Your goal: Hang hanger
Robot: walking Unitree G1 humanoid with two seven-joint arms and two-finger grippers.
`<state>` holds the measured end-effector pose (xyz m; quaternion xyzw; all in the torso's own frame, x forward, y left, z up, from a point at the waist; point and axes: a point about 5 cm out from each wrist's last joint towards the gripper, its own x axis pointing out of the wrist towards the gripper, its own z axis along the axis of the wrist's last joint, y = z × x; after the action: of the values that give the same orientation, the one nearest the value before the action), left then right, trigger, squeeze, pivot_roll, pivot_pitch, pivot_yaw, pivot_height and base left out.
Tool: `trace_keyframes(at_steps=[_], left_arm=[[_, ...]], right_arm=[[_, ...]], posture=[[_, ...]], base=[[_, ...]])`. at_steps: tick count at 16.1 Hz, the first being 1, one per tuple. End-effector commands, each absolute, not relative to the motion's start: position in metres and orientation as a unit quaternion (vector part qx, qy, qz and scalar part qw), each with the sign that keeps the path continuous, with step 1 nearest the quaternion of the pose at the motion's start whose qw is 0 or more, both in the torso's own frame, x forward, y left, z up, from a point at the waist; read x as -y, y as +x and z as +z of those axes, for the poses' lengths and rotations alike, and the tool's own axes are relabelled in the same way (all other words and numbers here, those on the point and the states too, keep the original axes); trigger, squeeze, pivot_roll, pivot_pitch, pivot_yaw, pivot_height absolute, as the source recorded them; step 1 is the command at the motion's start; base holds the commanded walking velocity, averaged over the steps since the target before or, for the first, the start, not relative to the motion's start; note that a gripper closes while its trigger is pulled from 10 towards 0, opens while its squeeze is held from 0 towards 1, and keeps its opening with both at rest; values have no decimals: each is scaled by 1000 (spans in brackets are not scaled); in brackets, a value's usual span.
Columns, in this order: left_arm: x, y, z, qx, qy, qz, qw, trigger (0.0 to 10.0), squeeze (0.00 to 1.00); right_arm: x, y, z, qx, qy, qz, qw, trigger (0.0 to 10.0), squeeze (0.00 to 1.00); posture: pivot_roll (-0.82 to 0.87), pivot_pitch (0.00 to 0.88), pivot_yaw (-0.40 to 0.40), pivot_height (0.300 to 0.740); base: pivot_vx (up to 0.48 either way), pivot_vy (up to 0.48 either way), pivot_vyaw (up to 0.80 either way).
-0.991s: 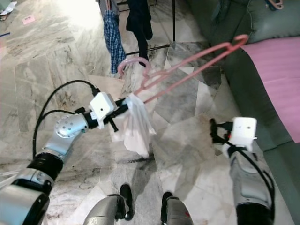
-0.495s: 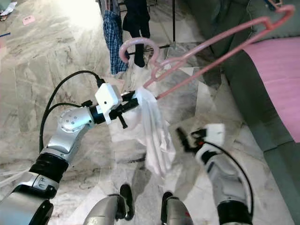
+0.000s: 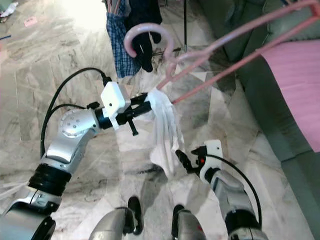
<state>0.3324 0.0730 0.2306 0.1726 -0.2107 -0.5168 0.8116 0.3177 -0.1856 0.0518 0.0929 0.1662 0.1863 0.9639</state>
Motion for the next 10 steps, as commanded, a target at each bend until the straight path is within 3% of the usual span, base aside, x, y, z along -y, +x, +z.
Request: trace_keyframes(at_steps=[1,10], left_arm=[[-71,327,237,224,172,-528,801,0,0],[-69,319,248,221,163,-548,790,0,0]], right_arm=[[185,316,45,-178,97,175,964,10000,0],[186,325,54,-141,100,202,964,10000,0]], posture=[[-9,307,54,740],[2,320,62,740]], base=[[0,0,0],[0,0,0]])
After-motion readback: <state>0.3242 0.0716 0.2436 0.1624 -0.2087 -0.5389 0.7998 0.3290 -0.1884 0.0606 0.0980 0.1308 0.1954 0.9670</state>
